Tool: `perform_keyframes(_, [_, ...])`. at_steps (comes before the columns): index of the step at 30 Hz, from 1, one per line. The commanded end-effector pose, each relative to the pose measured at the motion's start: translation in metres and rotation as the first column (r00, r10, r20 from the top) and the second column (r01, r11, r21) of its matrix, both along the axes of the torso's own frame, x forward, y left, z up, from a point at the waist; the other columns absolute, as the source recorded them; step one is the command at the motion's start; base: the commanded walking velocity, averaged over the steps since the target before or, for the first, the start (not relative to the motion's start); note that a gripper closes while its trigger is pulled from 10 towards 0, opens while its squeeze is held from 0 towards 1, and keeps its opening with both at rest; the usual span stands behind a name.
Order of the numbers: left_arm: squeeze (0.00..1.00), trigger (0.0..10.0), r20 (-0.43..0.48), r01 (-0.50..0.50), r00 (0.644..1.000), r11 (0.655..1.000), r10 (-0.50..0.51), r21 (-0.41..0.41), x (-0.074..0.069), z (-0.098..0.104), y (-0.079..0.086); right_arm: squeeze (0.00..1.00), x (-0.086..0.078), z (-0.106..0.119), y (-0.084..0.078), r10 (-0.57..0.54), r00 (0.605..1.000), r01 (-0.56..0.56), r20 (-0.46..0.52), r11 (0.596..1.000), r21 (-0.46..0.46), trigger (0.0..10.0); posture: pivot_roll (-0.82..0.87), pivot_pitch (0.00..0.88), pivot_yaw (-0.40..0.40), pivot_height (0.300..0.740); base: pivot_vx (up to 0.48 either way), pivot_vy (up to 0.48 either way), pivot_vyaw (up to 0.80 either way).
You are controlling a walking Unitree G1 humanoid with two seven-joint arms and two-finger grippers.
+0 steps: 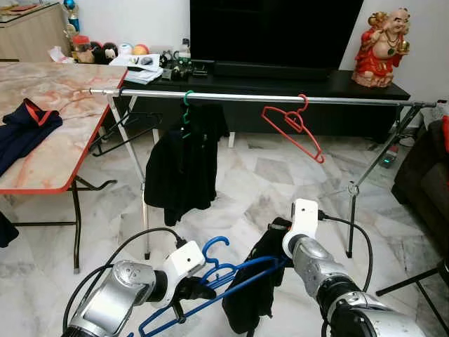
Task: Hang hanger
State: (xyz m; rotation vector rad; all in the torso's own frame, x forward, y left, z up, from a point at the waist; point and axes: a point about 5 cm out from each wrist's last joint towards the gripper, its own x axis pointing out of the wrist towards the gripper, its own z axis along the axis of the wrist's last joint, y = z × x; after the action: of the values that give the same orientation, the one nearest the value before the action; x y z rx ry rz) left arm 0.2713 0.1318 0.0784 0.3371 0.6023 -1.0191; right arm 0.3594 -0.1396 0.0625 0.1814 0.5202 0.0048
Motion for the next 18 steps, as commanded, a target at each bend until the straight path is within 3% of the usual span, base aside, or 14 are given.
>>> perform_keyframes(1, [0.0, 10.0, 0.026, -0.032, 0.999, 0.998, 0.031, 0.052, 0.006, 0.0, 0.006, 0.0, 0.004, 0.006, -0.005, -0.023, 1.0, 0.023, 0.017, 1.0, 0.004, 10.0, 0.13, 0.0, -0.073, 0.74, 0.0, 0.0, 0.0])
perform_keyframes(10, [0.0, 10.0, 0.084, -0.1, 0.992, 0.995, 0.098, 0.029, 0.014, 0.003, 0.006, 0.0, 0.004, 0.006, -0.003, -0.022, 1.0, 0.022, 0.013, 1.0, 0.009, 10.0, 0.13, 0.0, -0.072, 0.74, 0.0, 0.0, 0.0])
perform_keyframes(18, [0.0, 10.0, 0.093, -0.123, 0.987, 0.988, 0.131, -0.092, 0.017, 0.01, -0.002, 0.0, -0.002, -0.002, 0.002, 0.012, 1.0, -0.012, -0.016, 1.0, 0.029, 10.0, 0.14, 0.0, -0.072, 0.74, 0.0, 0.0, 0.0])
